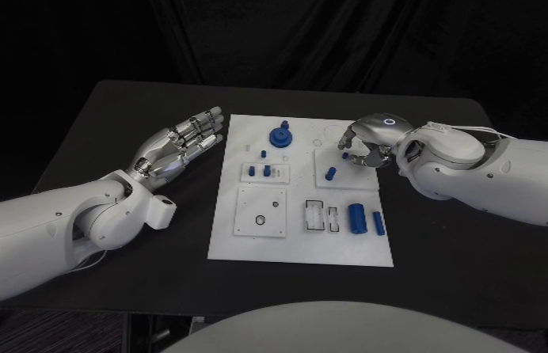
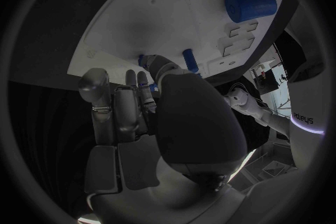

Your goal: Assemble the parts on the task board

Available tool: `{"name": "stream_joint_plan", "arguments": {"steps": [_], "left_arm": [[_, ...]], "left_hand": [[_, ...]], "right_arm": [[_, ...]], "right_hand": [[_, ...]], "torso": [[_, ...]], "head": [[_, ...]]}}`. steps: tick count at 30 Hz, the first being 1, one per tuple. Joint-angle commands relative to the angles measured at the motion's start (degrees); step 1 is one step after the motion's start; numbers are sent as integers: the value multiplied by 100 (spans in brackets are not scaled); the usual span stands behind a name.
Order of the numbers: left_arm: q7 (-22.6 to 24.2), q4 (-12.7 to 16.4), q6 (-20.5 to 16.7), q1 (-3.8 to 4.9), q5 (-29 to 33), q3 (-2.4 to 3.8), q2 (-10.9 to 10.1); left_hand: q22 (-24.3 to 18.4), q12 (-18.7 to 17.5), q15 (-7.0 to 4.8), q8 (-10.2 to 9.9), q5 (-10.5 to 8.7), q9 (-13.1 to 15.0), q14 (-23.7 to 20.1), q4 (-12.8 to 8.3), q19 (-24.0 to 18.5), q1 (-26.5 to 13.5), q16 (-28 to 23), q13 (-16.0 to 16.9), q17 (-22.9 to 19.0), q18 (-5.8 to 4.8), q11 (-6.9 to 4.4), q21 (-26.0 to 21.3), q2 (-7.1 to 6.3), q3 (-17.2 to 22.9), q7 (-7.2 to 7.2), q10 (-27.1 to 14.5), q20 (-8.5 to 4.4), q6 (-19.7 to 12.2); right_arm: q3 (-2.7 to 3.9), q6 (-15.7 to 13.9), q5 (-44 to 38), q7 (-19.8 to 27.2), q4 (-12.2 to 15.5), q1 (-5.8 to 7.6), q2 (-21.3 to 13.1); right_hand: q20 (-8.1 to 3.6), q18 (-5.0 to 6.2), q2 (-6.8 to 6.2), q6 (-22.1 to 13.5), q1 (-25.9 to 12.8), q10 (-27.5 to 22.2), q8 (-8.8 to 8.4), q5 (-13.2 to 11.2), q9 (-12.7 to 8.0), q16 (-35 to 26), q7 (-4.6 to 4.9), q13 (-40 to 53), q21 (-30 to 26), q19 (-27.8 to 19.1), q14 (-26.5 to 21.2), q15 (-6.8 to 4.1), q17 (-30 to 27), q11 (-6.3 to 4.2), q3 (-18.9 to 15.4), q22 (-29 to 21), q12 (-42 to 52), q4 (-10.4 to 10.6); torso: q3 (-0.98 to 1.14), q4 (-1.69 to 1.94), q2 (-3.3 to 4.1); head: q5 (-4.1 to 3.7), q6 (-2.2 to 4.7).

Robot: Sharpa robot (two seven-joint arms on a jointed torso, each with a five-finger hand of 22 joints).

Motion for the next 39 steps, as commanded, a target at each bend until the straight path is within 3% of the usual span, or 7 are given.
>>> {"name": "stream_joint_plan", "arguments": {"steps": [1, 13, 30, 33, 34, 35, 39], "left_arm": [[923, 15, 113, -13, 28, 4, 6], [860, 9, 134, -18, 28, 4, 12], [762, -58, 181, -34, 28, 4, 53], [735, -70, 199, -38, 28, 4, 62], [729, -72, 203, -39, 28, 4, 64], [719, -74, 209, -40, 28, 4, 66], [699, -80, 221, -46, 28, 4, 73]], "left_hand": [[10, 25, 48, -14, 34, 0, 19, -43, -16, 66, 51, 8, 10, 116, 36, -9, -6, 7, 41, 8, 49, 2], [32, 49, 127, -7, 56, 6, 117, -118, -12, 73, 152, 9, 29, 104, 74, 13, 10, 22, 95, 14, 72, 46], [60, 42, 196, -7, 72, 7, 198, -241, 27, 95, 248, 6, 44, 74, 91, 44, 25, 71, 161, -11, 88, 57], [63, 61, 214, 11, 76, 21, 214, -285, 44, 92, 271, 8, 46, 53, 85, 46, 30, 94, 243, -5, 89, 171], [64, 71, 229, 41, 77, 41, 224, -324, 54, 86, 291, 8, 47, 34, 14, 45, 35, 116, 401, -3, 90, 336], [65, 77, 233, 49, 79, 45, 225, -336, 57, 81, 296, 9, 47, 29, -6, 46, 38, 123, 439, -1, 90, 384], [65, 77, 239, 56, 80, 48, 229, -357, 62, 73, 307, 8, 49, 21, -36, 46, 39, 135, 495, -3, 90, 423]], "right_arm": [[3, -25, 59, 42, -13, -15, 5], [3, -63, 133, 93, -95, -55, 53], [3, -198, 233, 259, -255, -147, 164], [3, -223, 243, 296, -271, -168, 178], [3, -231, 252, 307, -275, -171, 181], [3, -248, 270, 325, -280, -175, 185], [4, -294, 310, 371, -291, -186, 196]], "right_hand": [[-30, 14, 38, 96, -62, 65, 77, -32, 56, 18, -5, 34, 38, 10, 14, -5, 15, -14, -2, 596, 83, -56], [-48, -7, 137, 299, -132, 172, 356, -47, 315, 99, -11, 151, 163, 87, 72, -27, 66, -63, -23, 625, 359, -164], [-52, -10, 191, 51, -141, 131, 343, -42, 387, 93, -22, 178, 170, 102, 71, -22, 36, -53, 25, 626, 439, -216], [-52, -10, 205, 36, -132, 142, 345, -41, 394, 92, -31, 182, 173, 103, 70, -22, 32, -56, 40, 626, 454, -225], [-52, -10, 214, 36, -128, 151, 351, -40, 399, 89, -29, 185, 174, 104, 69, -24, 28, -59, 48, 627, 463, -229], [-53, -7, 222, 40, -123, 160, 358, -41, 405, 83, -32, 186, 162, 99, 65, -26, 19, -62, 54, 624, 471, -234], [-66, 2, 278, 136, -88, 223, 446, -40, 461, 63, -18, 198, 141, 90, 54, -49, -9, -91, 93, 618, 523, -266]], "torso": [[-16, -9, -16], [-22, 7, -18], [-20, -1, -15], [-23, 0, -14], [-22, 0, -14], [-23, 0, -13], [-22, -2, -15]], "head": [[21, -1], [17, -1], [22, -1], [23, -1], [24, -1], [22, -1], [32, -1]]}}
